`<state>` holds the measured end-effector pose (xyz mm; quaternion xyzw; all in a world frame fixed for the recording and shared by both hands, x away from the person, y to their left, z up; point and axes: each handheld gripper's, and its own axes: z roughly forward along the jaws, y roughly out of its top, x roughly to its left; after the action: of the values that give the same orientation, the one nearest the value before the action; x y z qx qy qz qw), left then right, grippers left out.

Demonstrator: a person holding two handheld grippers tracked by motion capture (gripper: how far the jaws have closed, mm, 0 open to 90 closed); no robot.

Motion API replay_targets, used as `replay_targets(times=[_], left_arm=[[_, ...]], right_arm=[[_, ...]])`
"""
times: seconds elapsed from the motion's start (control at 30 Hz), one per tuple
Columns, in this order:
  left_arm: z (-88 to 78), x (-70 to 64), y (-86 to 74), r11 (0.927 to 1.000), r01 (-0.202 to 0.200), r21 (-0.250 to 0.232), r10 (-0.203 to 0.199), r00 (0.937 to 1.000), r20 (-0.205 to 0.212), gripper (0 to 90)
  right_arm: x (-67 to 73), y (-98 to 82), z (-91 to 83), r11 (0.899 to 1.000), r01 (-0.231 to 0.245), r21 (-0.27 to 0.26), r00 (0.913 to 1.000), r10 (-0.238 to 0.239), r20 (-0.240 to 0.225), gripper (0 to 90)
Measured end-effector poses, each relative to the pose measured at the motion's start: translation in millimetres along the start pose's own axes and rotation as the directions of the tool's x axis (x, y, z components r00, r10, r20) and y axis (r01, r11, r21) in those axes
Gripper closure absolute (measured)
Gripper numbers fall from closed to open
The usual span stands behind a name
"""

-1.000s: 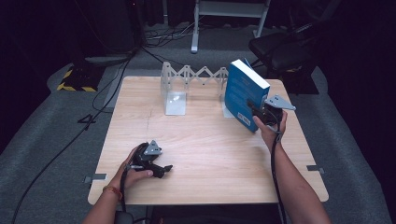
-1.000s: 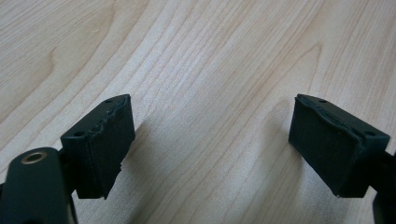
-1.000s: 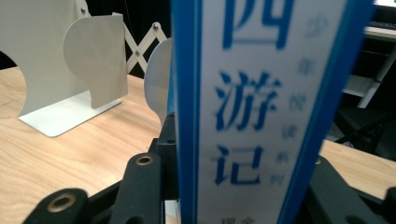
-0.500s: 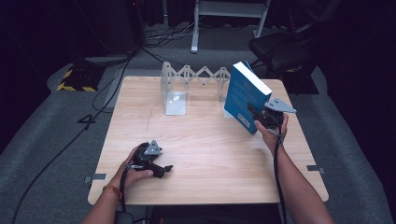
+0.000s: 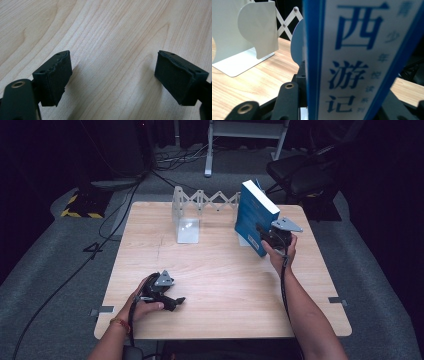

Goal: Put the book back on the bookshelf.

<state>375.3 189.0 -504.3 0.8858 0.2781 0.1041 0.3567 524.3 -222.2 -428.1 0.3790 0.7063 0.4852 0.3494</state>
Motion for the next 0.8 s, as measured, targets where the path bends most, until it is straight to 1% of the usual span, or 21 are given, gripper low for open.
replay_targets(times=[0.1,0.23,0.33,0.4,0.47,0.57,0.67,0.8], left_arm=[[-0.1,-0.2,0.0,1.0,-0.001,0.001,0.001,1.0,0.001,14.8],[0.1,-0.3,0.1,1.0,-0.003,0.0,0.003,1.0,0.004,14.8],[0.2,-0.1,0.3,1.0,-0.007,0.001,0.007,1.0,0.005,14.8],[0.3,-0.2,0.4,1.0,-0.007,0.0,0.007,1.0,0.006,14.8],[0.3,-0.2,0.3,1.0,-0.008,0.0,0.008,1.0,0.006,14.8],[0.3,-0.4,0.3,1.0,-0.008,0.0,0.008,1.0,0.005,14.8],[0.3,-0.7,0.3,1.0,-0.006,0.001,0.006,1.0,0.006,14.8],[0.3,-0.6,0.3,1.0,-0.007,0.0,0.007,1.0,0.006,14.8]], right_arm=[[1.5,5.2,7.9,1.0,0.005,0.018,1.0,-0.005,0.003,61.4],[0.6,10.4,14.2,0.999,0.024,0.043,0.9997,-0.024,0.0,61.4],[-0.4,12.8,19.8,0.998,0.014,0.054,0.9999,-0.013,-0.001,61.3],[0.2,13.7,21.9,0.998,0.005,0.056,1.0,-0.005,0.006,61.3],[0.1,14.3,22.2,0.998,0.004,0.062,1.0,-0.005,0.007,61.2],[-2.6,14.2,21.2,0.997,0.003,0.073,1.0,-0.002,-0.007,60.8],[-3.4,14.2,20.7,0.997,0.0,0.081,1.0,-0.001,0.007,59.7],[-4.5,14.2,18.0,0.995,0.018,0.098,0.9998,-0.018,0.003,58.5]])
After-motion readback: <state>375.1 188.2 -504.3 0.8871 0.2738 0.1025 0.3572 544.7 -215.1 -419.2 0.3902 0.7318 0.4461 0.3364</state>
